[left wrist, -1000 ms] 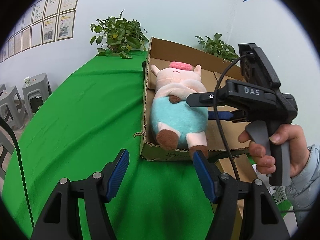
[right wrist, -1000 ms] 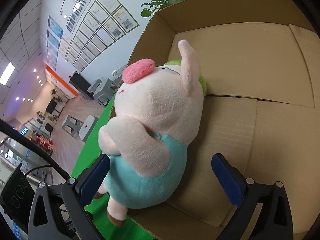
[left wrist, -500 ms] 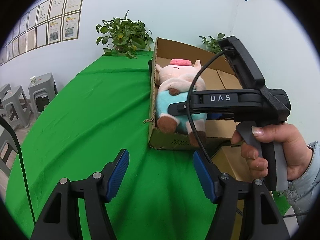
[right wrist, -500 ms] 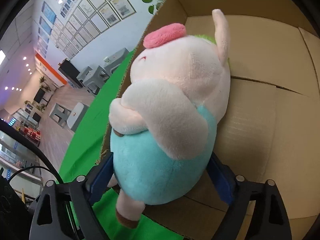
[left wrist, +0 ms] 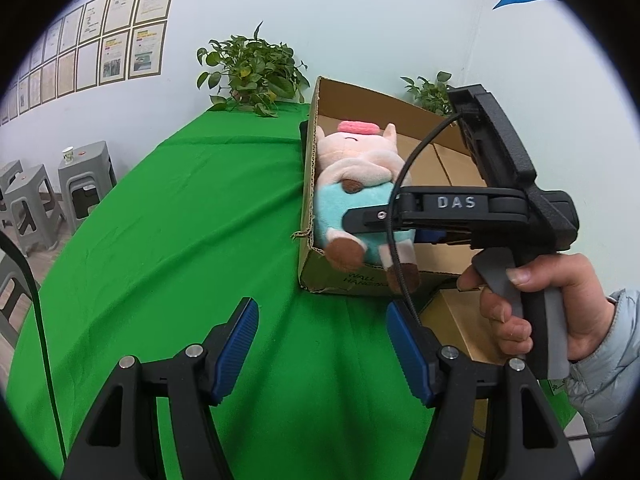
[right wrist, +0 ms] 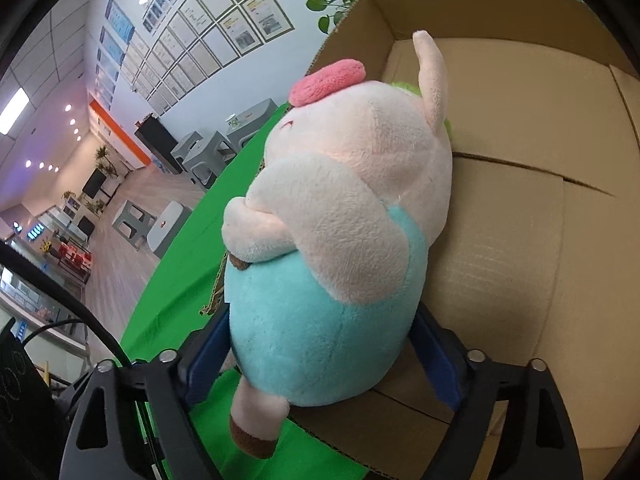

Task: Organize objects
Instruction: 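Lower the plush pig into the box corner and open the right gripper, then grasp the long narrow cardboard box with the left gripper and lift it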

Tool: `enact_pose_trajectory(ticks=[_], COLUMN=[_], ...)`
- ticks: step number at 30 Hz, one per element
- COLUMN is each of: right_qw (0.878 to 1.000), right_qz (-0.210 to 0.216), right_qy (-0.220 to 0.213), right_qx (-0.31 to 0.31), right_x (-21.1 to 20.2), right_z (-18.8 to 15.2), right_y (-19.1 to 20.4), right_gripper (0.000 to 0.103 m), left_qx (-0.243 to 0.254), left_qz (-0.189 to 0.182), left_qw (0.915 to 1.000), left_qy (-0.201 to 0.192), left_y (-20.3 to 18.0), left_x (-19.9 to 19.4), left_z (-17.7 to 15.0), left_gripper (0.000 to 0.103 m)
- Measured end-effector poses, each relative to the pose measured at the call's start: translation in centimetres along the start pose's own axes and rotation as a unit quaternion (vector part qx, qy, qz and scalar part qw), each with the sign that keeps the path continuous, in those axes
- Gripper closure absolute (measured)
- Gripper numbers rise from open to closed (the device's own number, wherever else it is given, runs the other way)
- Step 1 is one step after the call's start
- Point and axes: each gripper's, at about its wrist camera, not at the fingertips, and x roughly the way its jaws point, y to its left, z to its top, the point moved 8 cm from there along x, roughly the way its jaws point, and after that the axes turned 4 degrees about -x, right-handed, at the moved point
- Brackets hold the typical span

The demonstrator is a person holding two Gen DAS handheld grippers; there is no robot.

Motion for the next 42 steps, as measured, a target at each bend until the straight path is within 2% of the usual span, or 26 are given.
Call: enact_pose_trajectory(ticks=[2, 5, 9, 12, 16, 19, 21, 22, 24, 27, 33, 37, 42], right_qw=[1.0, 1.0, 0.997, 0.995, 0.994, 0.992, 0.993, 0.994, 0.995, 0.998, 0.996, 0.994, 0.996], right_qz=[-0.004, -0.026, -0.064, -0.076, -0.076, -0.075, -0.06, -0.056, -0.04, 0.008, 0.075, 0.068, 0.044], right_qy=[0.002, -0.009, -0.041, -0.062, -0.083, -0.096, -0.093, -0.091, -0.085, -0.06, -0.014, 0.004, 0.006], right_qx=[0.008, 0.009, -0.004, -0.012, 0.004, 0.025, 0.033, 0.034, 0.036, 0.027, -0.034, -0.083, -0.078], right_x=[-0.1, -1.6, -7.7, -13.2, -18.9, -23.7, -25.6, -24.0, -24.3, -21.2, -19.8, -19.5, -19.2], right_z=[0.1, -0.1, -1.8, -4.1, -7.8, -13.4, -16.6, -16.1, -18.2, -19.1, -23.6, -26.9, -28.7], right_y=[0.3, 0.4, 0.0, -0.6, -1.7, -4.3, -5.8, -5.1, -5.4, -4.7, -0.6, 1.3, 1.1], right_gripper=[0.012, 0.003, 0.001, 0.001, 0.001, 0.001, 0.001, 0.001, 0.001, 0.001, 0.001, 0.0, 0.001], left_qx=[-0.002, -0.001, -0.008, -0.013, -0.011, -0.001, 0.005, 0.007, 0.017, 0.028, 0.019, 0.006, -0.012], left_qz=[0.004, 0.017, 0.038, 0.044, 0.046, 0.039, 0.032, 0.029, 0.018, 0.012, -0.028, -0.052, -0.08], left_qw=[1.0, 0.9998, 0.9991, 0.9986, 0.9982, 0.9986, 0.9989, 0.999, 0.9994, 0.9995, 0.9984, 0.9951, 0.9896], left_qy=[0.0, -0.005, -0.02, -0.027, -0.036, -0.036, -0.035, -0.034, -0.024, -0.005, 0.045, 0.083, 0.119], left_y=[0.1, 0.5, 1.3, 1.5, 0.5, -0.9, -2.1, -2.6, -3.8, -5.0, -6.7, -7.4, -8.3], left_x=[-0.1, -0.3, -0.7, -0.9, -1.4, -1.5, -1.5, -1.5, -1.4, -0.8, 0.4, 1.4, 2.3], left_z=[0.0, 0.1, 0.8, 1.2, 1.5, 1.3, 1.1, 1.0, 0.5, -0.3, -2.5, -4.7, -7.2], left_gripper=[0.037, 0.037, 0.037, 0.037, 0.037, 0.035, 0.029, 0.028, 0.028, 0.028, 0.028, 0.028, 0.028])
